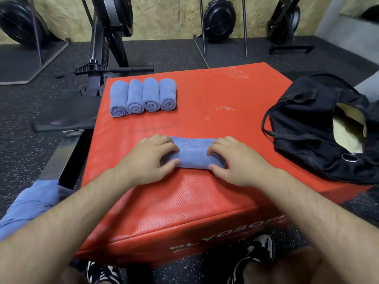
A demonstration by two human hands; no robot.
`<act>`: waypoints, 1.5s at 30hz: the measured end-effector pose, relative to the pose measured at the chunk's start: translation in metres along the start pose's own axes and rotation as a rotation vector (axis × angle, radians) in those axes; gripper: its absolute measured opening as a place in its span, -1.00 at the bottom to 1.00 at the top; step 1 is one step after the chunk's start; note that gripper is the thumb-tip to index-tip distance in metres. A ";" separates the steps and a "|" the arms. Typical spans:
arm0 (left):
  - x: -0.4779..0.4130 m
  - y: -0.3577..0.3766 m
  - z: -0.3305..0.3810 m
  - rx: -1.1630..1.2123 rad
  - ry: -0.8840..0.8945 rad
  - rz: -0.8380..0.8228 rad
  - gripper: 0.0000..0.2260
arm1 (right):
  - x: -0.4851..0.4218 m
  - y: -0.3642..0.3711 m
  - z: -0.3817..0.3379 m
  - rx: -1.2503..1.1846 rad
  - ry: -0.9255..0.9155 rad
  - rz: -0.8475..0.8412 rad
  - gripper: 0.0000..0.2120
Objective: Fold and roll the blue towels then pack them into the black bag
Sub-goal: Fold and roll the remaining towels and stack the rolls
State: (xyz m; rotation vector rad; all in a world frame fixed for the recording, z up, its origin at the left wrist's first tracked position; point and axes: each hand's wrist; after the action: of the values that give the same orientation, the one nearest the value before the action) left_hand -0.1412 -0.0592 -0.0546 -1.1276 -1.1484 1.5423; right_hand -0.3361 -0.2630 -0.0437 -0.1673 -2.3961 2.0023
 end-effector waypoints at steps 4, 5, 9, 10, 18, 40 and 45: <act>-0.007 0.007 -0.011 -0.051 -0.045 -0.124 -0.43 | -0.007 0.002 0.004 0.048 0.051 -0.058 -0.55; -0.010 0.007 -0.012 -0.027 -0.055 -0.125 -0.45 | -0.009 0.002 0.004 0.036 0.052 -0.060 -0.56; -0.016 -0.001 -0.012 0.071 -0.101 -0.256 -0.45 | -0.008 -0.006 0.006 -0.129 0.092 -0.138 -0.54; -0.016 -0.005 -0.012 0.113 -0.113 -0.315 -0.42 | -0.007 -0.009 0.006 -0.177 0.101 -0.175 -0.54; -0.014 -0.001 -0.002 0.111 -0.052 -0.085 -0.62 | -0.014 -0.005 0.010 -0.156 0.052 -0.120 -0.72; -0.048 0.004 -0.034 0.306 -0.133 -0.177 -0.28 | -0.055 0.000 0.026 -0.321 0.142 -0.086 -0.45; -0.049 -0.042 -0.035 0.767 -0.297 0.096 -0.53 | -0.059 -0.037 0.022 -0.686 0.243 0.165 -0.57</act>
State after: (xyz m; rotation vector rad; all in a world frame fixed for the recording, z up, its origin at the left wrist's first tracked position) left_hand -0.0924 -0.0924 -0.0116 -0.4484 -0.5726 2.0204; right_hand -0.2824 -0.2964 -0.0075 -0.5867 -2.8488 1.0296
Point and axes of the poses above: each hand's wrist, its own x-axis away from the middle knuckle, its own y-axis out of the palm, z = x × y, and after that the axes turned 7 degrees about -z, right-handed
